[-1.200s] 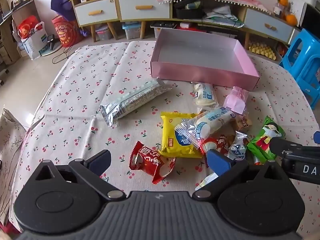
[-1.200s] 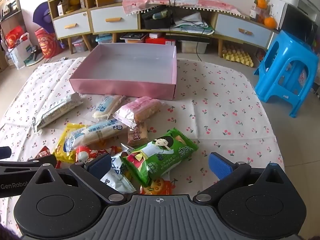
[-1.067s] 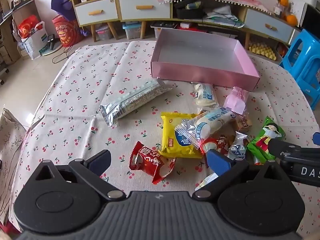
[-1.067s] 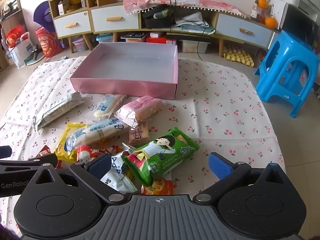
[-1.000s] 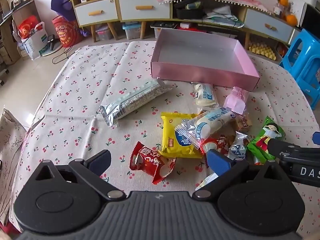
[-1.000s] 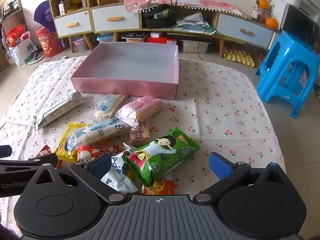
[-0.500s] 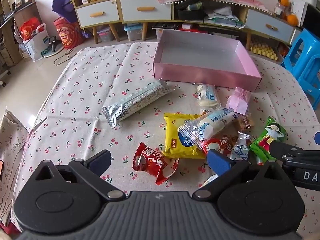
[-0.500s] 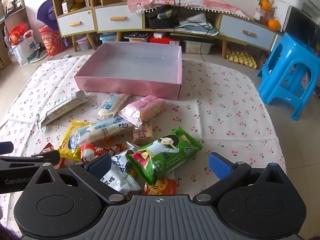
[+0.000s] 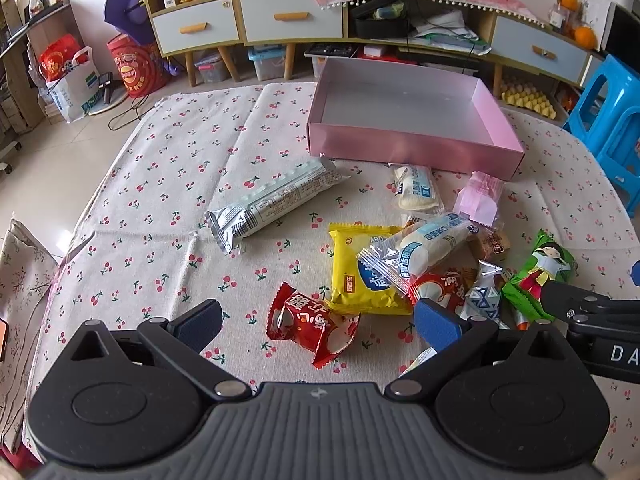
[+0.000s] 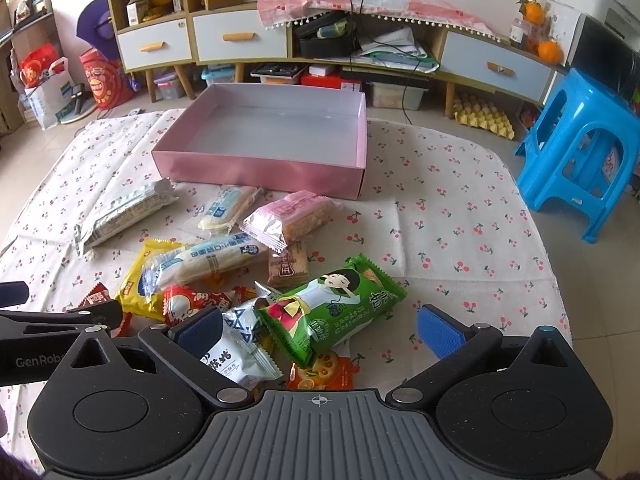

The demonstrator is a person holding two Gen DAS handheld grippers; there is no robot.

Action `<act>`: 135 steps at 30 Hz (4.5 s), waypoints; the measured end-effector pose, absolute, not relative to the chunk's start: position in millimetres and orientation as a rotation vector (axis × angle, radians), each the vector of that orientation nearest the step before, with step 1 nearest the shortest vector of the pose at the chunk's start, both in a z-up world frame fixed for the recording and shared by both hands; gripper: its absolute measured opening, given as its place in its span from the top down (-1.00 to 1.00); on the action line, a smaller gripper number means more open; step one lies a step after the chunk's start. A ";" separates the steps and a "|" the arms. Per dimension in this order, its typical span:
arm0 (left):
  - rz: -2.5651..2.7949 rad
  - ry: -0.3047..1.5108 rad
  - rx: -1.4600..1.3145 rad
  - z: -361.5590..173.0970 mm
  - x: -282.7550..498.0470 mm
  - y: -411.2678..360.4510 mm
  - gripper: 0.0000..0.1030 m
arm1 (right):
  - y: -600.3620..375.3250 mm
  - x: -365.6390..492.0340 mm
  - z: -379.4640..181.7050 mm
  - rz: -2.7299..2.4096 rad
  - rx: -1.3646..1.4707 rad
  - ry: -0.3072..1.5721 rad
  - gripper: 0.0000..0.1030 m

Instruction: Organize snacks

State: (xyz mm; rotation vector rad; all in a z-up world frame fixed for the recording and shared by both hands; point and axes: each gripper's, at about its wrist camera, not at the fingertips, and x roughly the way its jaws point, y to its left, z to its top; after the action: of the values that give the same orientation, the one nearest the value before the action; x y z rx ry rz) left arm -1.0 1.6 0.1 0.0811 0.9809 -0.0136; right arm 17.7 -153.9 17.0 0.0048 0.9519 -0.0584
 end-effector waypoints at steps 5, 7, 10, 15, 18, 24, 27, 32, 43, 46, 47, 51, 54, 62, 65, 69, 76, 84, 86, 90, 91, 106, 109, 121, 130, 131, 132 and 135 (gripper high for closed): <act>-0.013 0.983 0.083 -0.9 -0.6 2.2 -0.99 | -154.3 18.0 16.0 -0.057 0.005 0.956 -1.00; -0.012 0.985 0.082 -1.2 -0.4 2.7 -0.99 | -154.2 18.0 15.8 -0.057 0.006 0.956 -1.00; -0.011 0.983 0.085 -0.9 -0.1 2.3 -0.99 | -155.0 18.8 14.7 -0.054 0.006 0.960 -1.00; -0.012 0.982 0.087 -0.8 -0.1 2.2 -0.99 | -154.8 18.9 14.5 -0.056 0.007 0.961 -1.00; -0.013 0.983 0.086 -1.2 -0.3 2.0 -0.99 | -154.7 19.1 13.9 -0.056 0.005 0.962 -1.00; -0.012 0.980 0.086 -0.8 -0.6 2.2 -0.99 | -154.8 19.1 13.9 -0.056 0.006 0.961 -1.00; -0.011 0.979 0.086 -0.6 -0.6 2.4 -0.99 | -154.9 19.2 14.1 -0.057 0.006 0.960 -1.00; -0.012 0.979 0.088 -0.6 -0.6 2.5 -0.99 | -155.4 19.6 13.8 -0.056 0.006 0.961 -1.00; -0.073 0.957 0.143 8.8 11.6 11.0 -0.99 | -167.0 46.1 8.2 0.079 0.019 1.049 -1.00; -0.129 1.000 0.110 9.8 20.9 17.6 -0.97 | -175.6 54.6 7.2 0.114 0.108 1.075 -1.00; -0.145 1.014 0.102 9.1 24.0 20.2 -0.92 | -179.5 57.7 6.7 0.129 0.146 1.081 -0.99; -0.184 1.022 0.055 -0.7 34.1 30.7 -0.76 | -190.6 67.8 1.2 0.180 0.254 1.097 -0.92; -0.224 1.051 -0.019 -12.7 44.0 39.2 -0.40 | -200.8 74.4 -5.3 0.155 0.319 1.101 -0.89; -0.420 0.997 -0.046 -8.1 65.8 15.1 -0.09 | -220.2 100.8 -17.8 0.081 0.473 1.063 -0.50; -0.485 0.987 -0.019 -10.2 71.9 -1.4 -0.05 | -219.2 113.2 -24.4 0.065 0.519 1.055 -0.36; -0.485 0.995 0.026 -21.1 82.6 -16.0 -0.04 | -213.2 124.2 -32.6 0.036 0.542 1.067 -0.33; -0.374 1.015 -0.087 -30.9 110.1 -17.5 0.00 | -213.4 138.6 -43.2 -0.020 0.591 1.068 -0.22; -0.308 1.041 -0.181 -44.2 124.0 -26.2 0.17 | -212.9 151.0 -54.9 -0.052 0.624 1.070 -0.08; -0.305 1.042 -0.178 -46.1 124.7 -29.5 0.20 | -215.1 152.1 -57.1 -0.055 0.644 1.070 -0.02; -0.293 1.046 -0.178 -47.9 125.8 -33.4 0.31 | -219.9 151.5 -61.2 -0.033 0.700 1.060 0.24; -0.288 1.046 -0.178 -47.6 125.6 -33.4 0.32 | -220.8 151.4 -61.8 -0.031 0.711 1.058 0.24; -0.303 1.038 -0.166 -40.1 119.7 -21.7 0.56 | -240.7 141.8 -55.7 -0.029 0.785 1.052 0.57; -0.318 1.041 -0.163 -38.9 116.1 -18.8 0.59 | -242.5 138.7 -51.2 -0.026 0.767 1.051 0.60; -0.343 1.058 -0.088 -39.3 113.3 -11.3 0.55 | -237.7 136.9 -41.5 -0.033 0.565 1.035 0.11; -0.360 1.052 -0.150 -49.8 112.3 0.0 0.34 | -219.9 136.8 -53.7 -0.045 0.495 1.080 0.12; -0.356 1.050 -0.166 -50.5 111.9 1.2 0.37 | -218.7 136.3 -54.0 -0.054 0.488 1.079 0.29; -0.353 1.047 -0.187 -51.4 111.6 2.9 0.46 | -218.1 135.2 -54.1 -0.058 0.487 1.076 0.29; -0.329 1.046 -0.256 -50.9 110.0 7.8 0.59 | -221.3 131.7 -53.2 -0.065 0.518 1.071 0.30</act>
State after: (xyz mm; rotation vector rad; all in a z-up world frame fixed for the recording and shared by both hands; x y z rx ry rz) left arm 110.0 7.8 -50.9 -0.2559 1.0456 -0.3295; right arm 131.7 -221.3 -53.2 0.5181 1.0705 -0.0648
